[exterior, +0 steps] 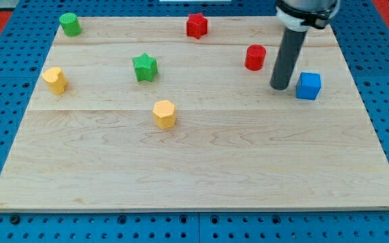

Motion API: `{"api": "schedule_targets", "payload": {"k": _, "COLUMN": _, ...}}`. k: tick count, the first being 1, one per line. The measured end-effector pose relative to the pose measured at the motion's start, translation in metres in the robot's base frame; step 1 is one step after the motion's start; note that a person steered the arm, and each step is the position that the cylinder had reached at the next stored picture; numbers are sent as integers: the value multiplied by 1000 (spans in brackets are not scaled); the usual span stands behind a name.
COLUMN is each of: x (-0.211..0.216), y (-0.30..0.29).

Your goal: Move the red circle towards the bottom left corner

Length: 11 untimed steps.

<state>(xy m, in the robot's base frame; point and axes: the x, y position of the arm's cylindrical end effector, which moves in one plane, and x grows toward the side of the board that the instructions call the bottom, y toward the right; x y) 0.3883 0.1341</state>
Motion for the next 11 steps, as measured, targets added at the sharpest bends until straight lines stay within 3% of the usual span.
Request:
{"api": "schedule_targets", "payload": {"k": 1, "x": 8, "y": -38}}
{"api": "schedule_targets", "payload": {"k": 2, "x": 41, "y": -44}}
{"api": "schedule_targets", "payload": {"k": 4, "x": 42, "y": -44}}
{"api": "schedule_targets", "payload": {"k": 7, "x": -22, "y": -33}}
{"api": "schedule_targets", "payload": {"k": 10, "x": -61, "y": 48}}
{"api": "schedule_targets", "payload": {"k": 11, "x": -83, "y": 49}}
